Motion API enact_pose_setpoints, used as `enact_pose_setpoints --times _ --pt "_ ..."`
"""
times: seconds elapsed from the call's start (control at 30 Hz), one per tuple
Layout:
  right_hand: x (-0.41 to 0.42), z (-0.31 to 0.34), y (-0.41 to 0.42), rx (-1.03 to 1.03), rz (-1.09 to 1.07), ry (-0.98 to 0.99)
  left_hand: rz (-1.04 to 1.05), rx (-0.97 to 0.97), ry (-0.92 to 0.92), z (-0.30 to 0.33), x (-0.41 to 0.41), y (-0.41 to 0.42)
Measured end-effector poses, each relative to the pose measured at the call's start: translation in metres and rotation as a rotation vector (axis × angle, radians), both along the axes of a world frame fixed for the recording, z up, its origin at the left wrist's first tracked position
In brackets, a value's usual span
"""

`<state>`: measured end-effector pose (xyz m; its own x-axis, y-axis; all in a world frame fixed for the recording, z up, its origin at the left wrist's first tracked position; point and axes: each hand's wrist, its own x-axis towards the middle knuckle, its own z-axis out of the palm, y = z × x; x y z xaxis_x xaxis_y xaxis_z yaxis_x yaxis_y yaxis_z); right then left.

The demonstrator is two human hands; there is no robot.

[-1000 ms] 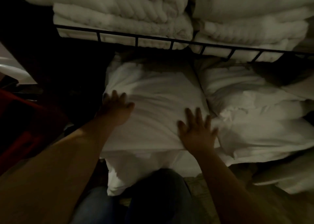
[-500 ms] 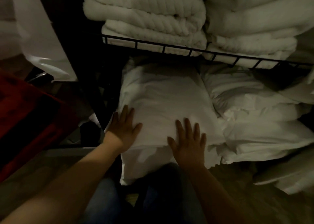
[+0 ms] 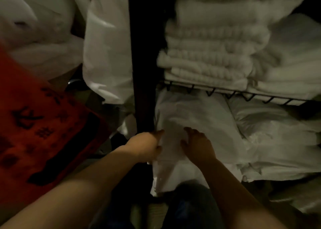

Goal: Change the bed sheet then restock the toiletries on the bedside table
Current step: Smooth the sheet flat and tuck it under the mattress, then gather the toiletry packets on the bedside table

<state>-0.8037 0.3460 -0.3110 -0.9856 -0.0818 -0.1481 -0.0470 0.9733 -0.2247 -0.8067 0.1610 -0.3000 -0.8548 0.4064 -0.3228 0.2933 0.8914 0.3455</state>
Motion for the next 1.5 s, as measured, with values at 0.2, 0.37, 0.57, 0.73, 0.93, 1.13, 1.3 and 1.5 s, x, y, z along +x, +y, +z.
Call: enact_pose_setpoints --times 0.2,0.37,0.57,0.73,0.93,1.13,1.3,1.5 --pt "0.031 0.128 -0.077 -0.049 0.195 -0.191 0.007 -0.118 0.015 0.142 0.019 -0.065" --pt "0.028 0.274 -0.151 -0.065 0.36 -0.246 0.238 -0.165 0.07 0.293 0.021 -0.114" --pt "0.045 0.422 -0.206 -0.135 0.567 -0.117 0.496 -0.212 0.181 0.42 0.065 -0.169" --pt "0.072 0.483 -0.245 -0.081 0.778 -0.127 0.742 -0.261 0.174 0.477 0.127 -0.211" --pt "0.117 0.522 -0.341 -0.114 0.904 -0.016 0.97 -0.294 0.196 0.51 0.212 -0.29" --pt "0.182 0.569 -0.453 -0.031 1.134 0.05 1.184 -0.262 0.074 0.521 0.312 -0.356" --pt "0.241 0.603 -0.525 -0.154 1.265 0.084 1.338 -0.245 -0.02 0.524 0.393 -0.397" --pt "0.26 0.601 -0.583 -0.172 1.407 0.085 1.448 -0.17 -0.011 0.539 0.42 -0.436"
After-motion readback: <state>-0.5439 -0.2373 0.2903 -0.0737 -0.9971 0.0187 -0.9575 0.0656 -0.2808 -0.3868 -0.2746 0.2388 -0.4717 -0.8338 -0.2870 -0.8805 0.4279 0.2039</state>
